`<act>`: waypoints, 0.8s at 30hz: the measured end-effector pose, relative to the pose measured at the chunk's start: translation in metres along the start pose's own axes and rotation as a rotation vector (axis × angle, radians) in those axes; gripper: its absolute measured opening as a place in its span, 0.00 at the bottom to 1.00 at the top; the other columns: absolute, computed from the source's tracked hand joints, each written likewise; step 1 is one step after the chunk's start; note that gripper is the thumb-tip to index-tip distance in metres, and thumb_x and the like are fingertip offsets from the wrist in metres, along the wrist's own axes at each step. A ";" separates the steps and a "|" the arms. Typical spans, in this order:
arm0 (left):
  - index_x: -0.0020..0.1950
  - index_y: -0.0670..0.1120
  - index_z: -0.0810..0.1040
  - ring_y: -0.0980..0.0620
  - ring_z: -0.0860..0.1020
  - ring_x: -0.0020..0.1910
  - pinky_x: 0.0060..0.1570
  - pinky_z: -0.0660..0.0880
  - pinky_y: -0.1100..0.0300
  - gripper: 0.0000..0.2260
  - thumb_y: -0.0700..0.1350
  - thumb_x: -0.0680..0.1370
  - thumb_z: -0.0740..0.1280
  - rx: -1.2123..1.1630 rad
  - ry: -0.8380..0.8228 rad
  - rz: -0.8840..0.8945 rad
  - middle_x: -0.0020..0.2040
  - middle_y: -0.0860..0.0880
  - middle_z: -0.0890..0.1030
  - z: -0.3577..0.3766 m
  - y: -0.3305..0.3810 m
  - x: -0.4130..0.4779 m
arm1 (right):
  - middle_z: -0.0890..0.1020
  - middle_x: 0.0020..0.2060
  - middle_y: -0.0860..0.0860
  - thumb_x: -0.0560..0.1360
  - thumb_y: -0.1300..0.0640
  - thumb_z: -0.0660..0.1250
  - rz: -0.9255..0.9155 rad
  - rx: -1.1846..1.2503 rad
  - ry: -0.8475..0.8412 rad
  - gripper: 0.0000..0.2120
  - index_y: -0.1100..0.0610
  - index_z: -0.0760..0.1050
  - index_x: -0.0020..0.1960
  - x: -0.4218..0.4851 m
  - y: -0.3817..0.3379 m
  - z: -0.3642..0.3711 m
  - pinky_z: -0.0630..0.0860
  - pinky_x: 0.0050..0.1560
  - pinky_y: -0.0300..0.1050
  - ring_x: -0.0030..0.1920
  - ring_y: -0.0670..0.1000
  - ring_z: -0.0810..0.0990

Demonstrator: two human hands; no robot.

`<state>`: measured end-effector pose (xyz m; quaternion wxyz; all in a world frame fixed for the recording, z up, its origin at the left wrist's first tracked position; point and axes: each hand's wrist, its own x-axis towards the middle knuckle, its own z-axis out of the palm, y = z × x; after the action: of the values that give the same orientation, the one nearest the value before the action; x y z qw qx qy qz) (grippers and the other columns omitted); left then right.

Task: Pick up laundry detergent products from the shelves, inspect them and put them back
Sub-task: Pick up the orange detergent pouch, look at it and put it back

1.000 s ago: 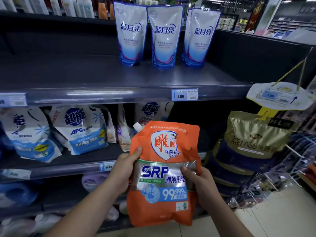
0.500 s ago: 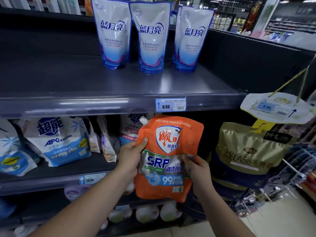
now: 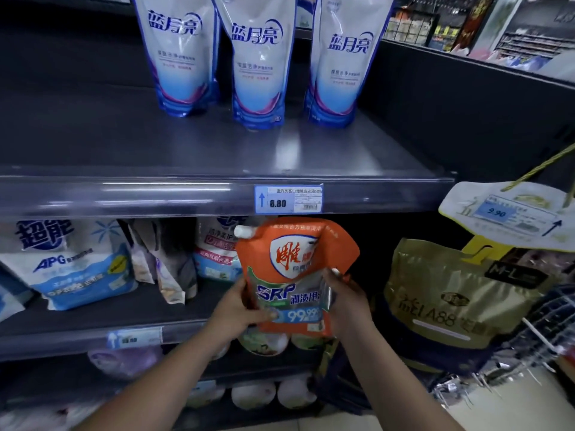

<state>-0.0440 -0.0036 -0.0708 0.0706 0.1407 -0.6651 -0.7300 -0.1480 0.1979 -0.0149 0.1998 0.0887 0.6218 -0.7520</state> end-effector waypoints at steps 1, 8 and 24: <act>0.61 0.57 0.80 0.55 0.86 0.55 0.52 0.83 0.59 0.34 0.50 0.57 0.88 0.049 0.063 0.013 0.57 0.54 0.88 0.005 -0.002 0.002 | 0.89 0.42 0.57 0.78 0.56 0.74 -0.006 -0.017 0.012 0.05 0.58 0.85 0.50 0.003 -0.003 0.002 0.87 0.44 0.56 0.44 0.60 0.89; 0.52 0.41 0.85 0.49 0.88 0.46 0.46 0.84 0.51 0.15 0.39 0.68 0.83 0.103 0.281 0.026 0.47 0.48 0.90 0.020 0.006 0.028 | 0.84 0.30 0.44 0.78 0.55 0.73 -0.320 -0.176 -0.016 0.12 0.52 0.80 0.36 0.027 -0.022 0.006 0.79 0.40 0.45 0.33 0.45 0.83; 0.46 0.42 0.86 0.54 0.86 0.35 0.36 0.80 0.60 0.06 0.36 0.72 0.79 0.031 0.320 0.145 0.38 0.50 0.89 0.036 -0.012 0.057 | 0.75 0.63 0.51 0.67 0.76 0.78 -0.483 -0.417 -0.035 0.47 0.57 0.60 0.78 0.049 0.034 -0.018 0.77 0.55 0.39 0.61 0.51 0.78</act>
<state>-0.1082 0.0153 -0.0859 0.2260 0.2079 -0.6649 -0.6809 -0.1803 0.2013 -0.0684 0.0400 -0.1174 0.7622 -0.6354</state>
